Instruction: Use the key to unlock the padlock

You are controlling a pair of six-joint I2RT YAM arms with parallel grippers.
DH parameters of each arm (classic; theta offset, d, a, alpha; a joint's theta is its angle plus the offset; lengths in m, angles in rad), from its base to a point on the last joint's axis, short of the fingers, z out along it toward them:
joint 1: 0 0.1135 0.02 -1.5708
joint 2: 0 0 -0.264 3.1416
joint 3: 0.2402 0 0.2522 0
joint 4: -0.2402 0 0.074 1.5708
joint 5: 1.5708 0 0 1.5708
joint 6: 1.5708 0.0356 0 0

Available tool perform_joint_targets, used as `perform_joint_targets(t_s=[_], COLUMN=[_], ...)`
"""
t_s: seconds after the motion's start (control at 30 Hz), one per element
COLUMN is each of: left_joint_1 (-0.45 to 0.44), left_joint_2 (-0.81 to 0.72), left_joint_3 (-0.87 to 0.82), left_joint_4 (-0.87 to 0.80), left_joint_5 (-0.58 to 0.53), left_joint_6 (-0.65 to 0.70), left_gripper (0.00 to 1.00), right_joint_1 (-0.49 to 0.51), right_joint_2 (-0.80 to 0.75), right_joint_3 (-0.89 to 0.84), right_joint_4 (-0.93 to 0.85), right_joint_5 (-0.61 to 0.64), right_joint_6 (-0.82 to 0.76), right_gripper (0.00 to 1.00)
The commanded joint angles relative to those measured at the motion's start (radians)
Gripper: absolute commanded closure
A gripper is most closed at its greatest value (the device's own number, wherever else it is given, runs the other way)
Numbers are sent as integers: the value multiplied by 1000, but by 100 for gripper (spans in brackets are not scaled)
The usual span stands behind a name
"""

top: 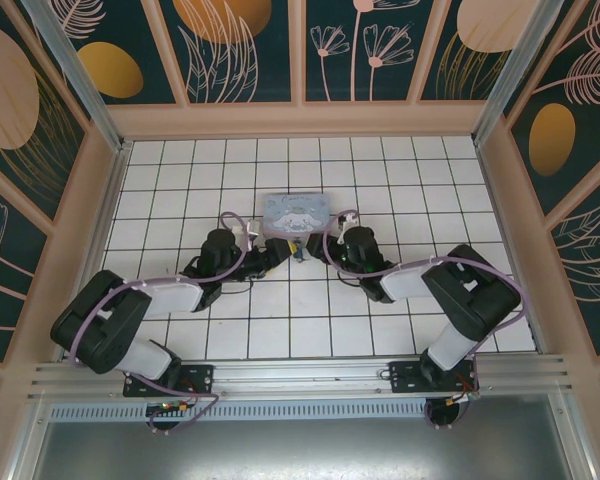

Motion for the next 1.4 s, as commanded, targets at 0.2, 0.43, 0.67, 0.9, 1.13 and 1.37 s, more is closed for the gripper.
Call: perform_joint_targets(t_s=[0.2, 0.43, 0.67, 0.9, 1.13, 1.37], left_joint_1=[17, 26, 35, 50, 56, 56], left_joint_2=[-67, -28, -14, -1, 14, 32], left_joint_3=[135, 149, 146, 162, 166, 167], left_joint_4=[-274, -283, -293, -306, -294, -265], left_joint_5=[-129, -125, -142, -140, -140, -131], left_joint_6=[129, 147, 164, 171, 165, 146], left_gripper=[1, 1, 1, 1, 1, 1], right_joint_1=[-50, -38, -35, -19, -17, -16], right_joint_2=[-28, -55, 43, 143, 212, 258], right_joint_3=[4, -53, -6, 72, 130, 145], right_joint_4=[66, 56, 55, 47, 46, 72], right_joint_5=[-80, -146, -239, -256, -276, -300], right_joint_6=[3, -96, -164, -189, -197, -190], right_gripper=[51, 51, 51, 52, 52, 54])
